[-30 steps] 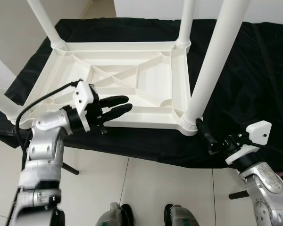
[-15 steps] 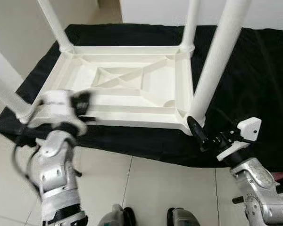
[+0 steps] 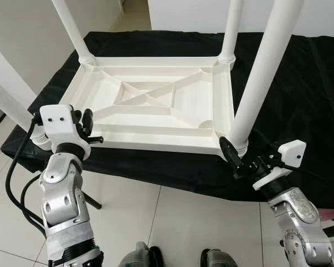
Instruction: Building children table
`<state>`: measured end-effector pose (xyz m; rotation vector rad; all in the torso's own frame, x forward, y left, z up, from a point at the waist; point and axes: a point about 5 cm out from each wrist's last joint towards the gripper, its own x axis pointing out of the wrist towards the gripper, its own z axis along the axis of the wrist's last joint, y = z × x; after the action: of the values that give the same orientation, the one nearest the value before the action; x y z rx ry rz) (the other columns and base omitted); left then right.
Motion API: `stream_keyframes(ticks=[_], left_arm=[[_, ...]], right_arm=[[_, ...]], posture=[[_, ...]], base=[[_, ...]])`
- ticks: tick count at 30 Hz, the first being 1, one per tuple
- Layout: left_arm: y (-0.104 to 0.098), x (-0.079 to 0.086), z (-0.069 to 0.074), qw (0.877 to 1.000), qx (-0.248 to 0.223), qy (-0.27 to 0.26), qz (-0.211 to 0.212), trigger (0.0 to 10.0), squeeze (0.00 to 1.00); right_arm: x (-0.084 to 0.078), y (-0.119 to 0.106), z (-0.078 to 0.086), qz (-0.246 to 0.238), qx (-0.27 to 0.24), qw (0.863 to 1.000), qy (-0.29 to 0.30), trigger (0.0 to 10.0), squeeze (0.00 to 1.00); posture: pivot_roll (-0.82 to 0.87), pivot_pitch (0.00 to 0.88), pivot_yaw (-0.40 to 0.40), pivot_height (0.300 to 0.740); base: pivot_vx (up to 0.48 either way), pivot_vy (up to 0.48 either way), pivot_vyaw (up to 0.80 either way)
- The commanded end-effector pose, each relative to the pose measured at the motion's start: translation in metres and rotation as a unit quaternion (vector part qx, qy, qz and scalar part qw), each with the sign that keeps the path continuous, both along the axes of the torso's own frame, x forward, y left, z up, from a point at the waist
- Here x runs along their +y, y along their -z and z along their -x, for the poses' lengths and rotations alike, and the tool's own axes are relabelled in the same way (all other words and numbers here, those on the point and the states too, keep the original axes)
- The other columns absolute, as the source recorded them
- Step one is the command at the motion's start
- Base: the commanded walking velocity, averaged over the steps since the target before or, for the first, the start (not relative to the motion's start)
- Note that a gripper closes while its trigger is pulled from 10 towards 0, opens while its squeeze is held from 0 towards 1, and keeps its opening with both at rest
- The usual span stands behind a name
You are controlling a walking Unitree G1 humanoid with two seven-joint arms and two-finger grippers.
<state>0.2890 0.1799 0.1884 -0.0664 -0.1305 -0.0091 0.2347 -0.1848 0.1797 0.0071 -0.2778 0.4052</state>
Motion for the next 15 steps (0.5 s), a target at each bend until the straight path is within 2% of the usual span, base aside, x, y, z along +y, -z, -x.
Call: stream_keyframes(ticks=[1, 2, 4, 5, 6, 7, 8, 9, 10, 12, 13, 14, 15], left_arm=[[0.017, -0.032, 0.006, 0.997, 0.030, 0.040, 0.063, 10.0, 0.00], [0.017, -0.032, 0.006, 0.997, 0.030, 0.040, 0.063, 10.0, 0.00], [0.014, -0.070, 0.015, 0.985, 0.014, 0.171, 0.018, 10.0, 0.00], [0.014, -0.070, 0.015, 0.985, 0.014, 0.171, 0.018, 10.0, 0.00], [0.018, -0.084, 0.020, 0.974, 0.016, 0.226, -0.004, 10.0, 0.00], [0.019, -0.091, 0.023, 0.966, 0.011, 0.255, -0.031, 10.0, 0.00], [0.020, -0.096, 0.025, 0.960, 0.010, 0.278, -0.035, 10.0, 0.00], [0.020, -0.096, 0.025, 0.960, 0.010, 0.278, -0.035, 10.0, 0.00], [0.021, -0.098, 0.026, 0.956, 0.012, 0.291, -0.043, 10.0, 0.19], [0.020, -0.100, 0.027, 0.952, 0.007, 0.301, -0.057, 10.0, 0.19], [0.018, -0.105, 0.029, 0.944, 0.001, 0.324, -0.063, 10.0, 1.00], [0.018, -0.105, 0.029, 0.944, 0.001, 0.324, -0.063, 10.0, 1.00], [0.017, -0.109, 0.030, 0.939, 0.001, 0.337, -0.074, 10.0, 1.00]], right_arm=[[0.005, -0.001, -0.002, -0.003, -0.007, 1.000, -0.004, 10.0, 0.00], [0.005, -0.001, -0.002, -0.003, -0.007, 1.000, -0.004, 10.0, 0.00], [0.008, -0.007, -0.012, -0.012, -0.015, 1.000, 0.001, 10.0, 0.00], [0.008, -0.007, -0.012, -0.012, -0.015, 1.000, 0.001, 10.0, 0.00], [0.010, -0.009, -0.017, -0.015, -0.017, 1.000, 0.003, 10.0, 0.00], [0.011, -0.010, -0.020, -0.016, -0.019, 1.000, 0.003, 10.0, 0.00], [0.012, -0.010, -0.023, -0.017, -0.020, 1.000, 0.003, 10.0, 0.00], [0.012, -0.010, -0.023, -0.017, -0.020, 1.000, 0.003, 10.0, 0.00], [0.012, -0.011, -0.025, -0.016, -0.022, 1.000, 0.003, 10.0, 0.00], [0.012, -0.011, -0.026, -0.016, -0.023, 1.000, 0.004, 10.0, 0.00], [0.013, -0.012, -0.028, -0.016, -0.025, 1.000, 0.005, 10.0, 0.00], [0.013, -0.012, -0.028, -0.016, -0.025, 1.000, 0.005, 10.0, 0.00], [0.013, -0.013, -0.030, -0.014, -0.026, 1.000, 0.006, 10.0, 0.00]], posture=[[-0.13, 0.102, 0.149, 0.740], [-0.13, 0.102, 0.149, 0.740], [-0.11, 0.107, 0.122, 0.740], [-0.11, 0.107, 0.122, 0.740], [-0.11, 0.106, 0.115, 0.740], [-0.11, 0.105, 0.113, 0.740], [-0.10, 0.105, 0.106, 0.740], [-0.10, 0.105, 0.106, 0.740], [-0.10, 0.104, 0.104, 0.740], [-0.10, 0.104, 0.104, 0.740], [-0.10, 0.103, 0.099, 0.740], [-0.10, 0.103, 0.099, 0.740], [-0.10, 0.102, 0.095, 0.740]], base=[[0.000, 0.000, 0.00], [0.000, 0.000, 0.00], [0.000, 0.000, 0.00], [0.000, 0.000, 0.00], [0.000, 0.000, 0.00], [0.000, 0.000, 0.00], [0.000, 0.000, 0.00], [0.000, 0.000, 0.00], [0.000, 0.000, 0.00], [0.000, 0.000, 0.00], [0.000, 0.000, 0.00], [0.000, 0.000, 0.00], [0.000, 0.000, 0.00]])
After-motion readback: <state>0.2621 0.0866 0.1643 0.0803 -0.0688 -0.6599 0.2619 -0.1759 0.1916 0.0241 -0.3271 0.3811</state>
